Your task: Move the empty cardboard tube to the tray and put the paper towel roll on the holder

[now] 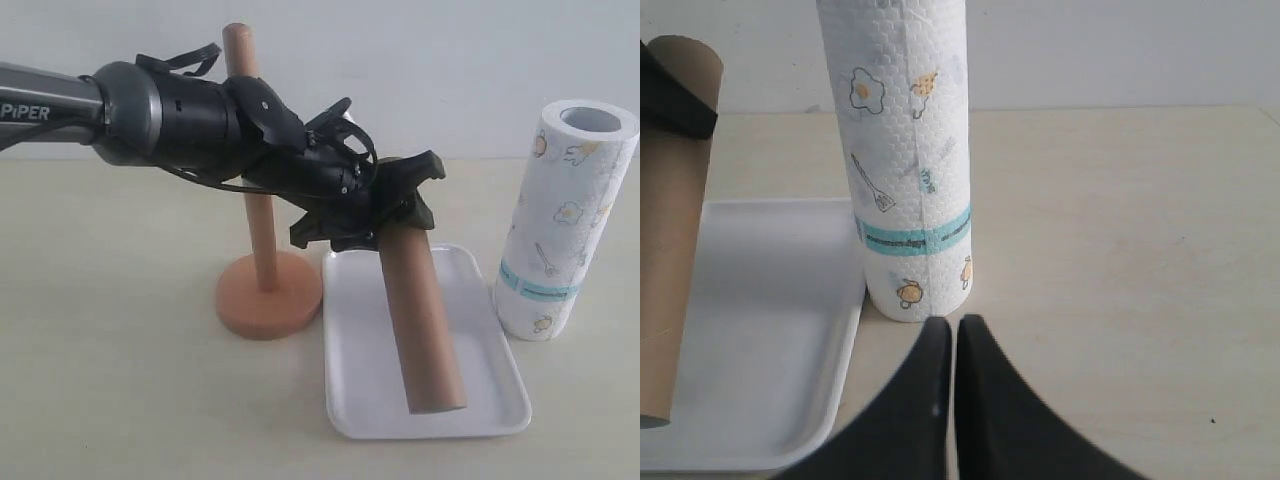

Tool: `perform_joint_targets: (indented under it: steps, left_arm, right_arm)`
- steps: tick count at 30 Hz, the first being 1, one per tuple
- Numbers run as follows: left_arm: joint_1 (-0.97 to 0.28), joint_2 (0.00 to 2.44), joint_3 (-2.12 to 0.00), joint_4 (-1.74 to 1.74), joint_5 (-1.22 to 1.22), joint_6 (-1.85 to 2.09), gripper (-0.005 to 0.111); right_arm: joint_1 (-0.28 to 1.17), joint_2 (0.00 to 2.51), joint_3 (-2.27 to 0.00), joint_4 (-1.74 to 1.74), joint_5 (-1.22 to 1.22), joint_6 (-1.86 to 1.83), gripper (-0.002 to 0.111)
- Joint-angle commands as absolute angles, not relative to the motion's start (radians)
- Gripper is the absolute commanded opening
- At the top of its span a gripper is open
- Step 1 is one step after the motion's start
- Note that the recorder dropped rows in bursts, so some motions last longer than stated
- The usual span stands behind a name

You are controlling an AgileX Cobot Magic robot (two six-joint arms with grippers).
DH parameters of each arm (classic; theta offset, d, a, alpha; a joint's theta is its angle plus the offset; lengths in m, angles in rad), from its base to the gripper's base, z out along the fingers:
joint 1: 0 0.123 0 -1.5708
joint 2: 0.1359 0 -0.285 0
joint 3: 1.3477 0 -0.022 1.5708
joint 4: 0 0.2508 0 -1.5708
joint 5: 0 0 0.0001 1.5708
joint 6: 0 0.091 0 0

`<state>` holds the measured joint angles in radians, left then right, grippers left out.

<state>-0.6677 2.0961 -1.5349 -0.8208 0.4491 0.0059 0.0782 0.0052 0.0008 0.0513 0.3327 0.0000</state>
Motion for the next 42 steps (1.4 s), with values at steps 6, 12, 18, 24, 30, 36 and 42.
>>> perform_joint_targets:
  steps: [6, 12, 18, 24, 30, 36, 42]
  left_arm:
    - [-0.668, 2.118, -1.577, -0.822, 0.455, -0.008, 0.051]
    - [-0.655, 2.118, -1.578, -0.822, 0.495, -0.008, 0.066]
    - [-0.647, 2.118, -1.578, -0.827, 0.524, -0.008, 0.072]
    - [-0.649, 2.108, -1.578, -0.88, 0.529, 0.011, 0.045]
    - [-0.649, 2.056, -1.578, -0.878, 0.579, 0.178, 0.004]
    - [-0.663, 1.968, -1.578, -0.874, 0.651, 0.289, 0.004]
    - [-0.767, 1.818, -1.542, -0.804, 0.659, 0.408, 0.004]
  right_arm:
    - [0.079, 0.0, 0.0, 0.051, 0.33, 0.0, 0.001]
    - [0.079, 0.0, 0.0, 0.051, 0.33, 0.0, 0.001]
    - [0.079, 0.0, 0.0, 0.051, 0.33, 0.0, 0.001]
    - [0.079, 0.0, 0.0, 0.051, 0.33, 0.0, 0.001]
    - [0.079, 0.0, 0.0, 0.051, 0.33, 0.0, 0.001]
    - [0.079, 0.0, 0.0, 0.051, 0.33, 0.0, 0.001]
    - [0.079, 0.0, 0.0, 0.051, 0.33, 0.0, 0.001]
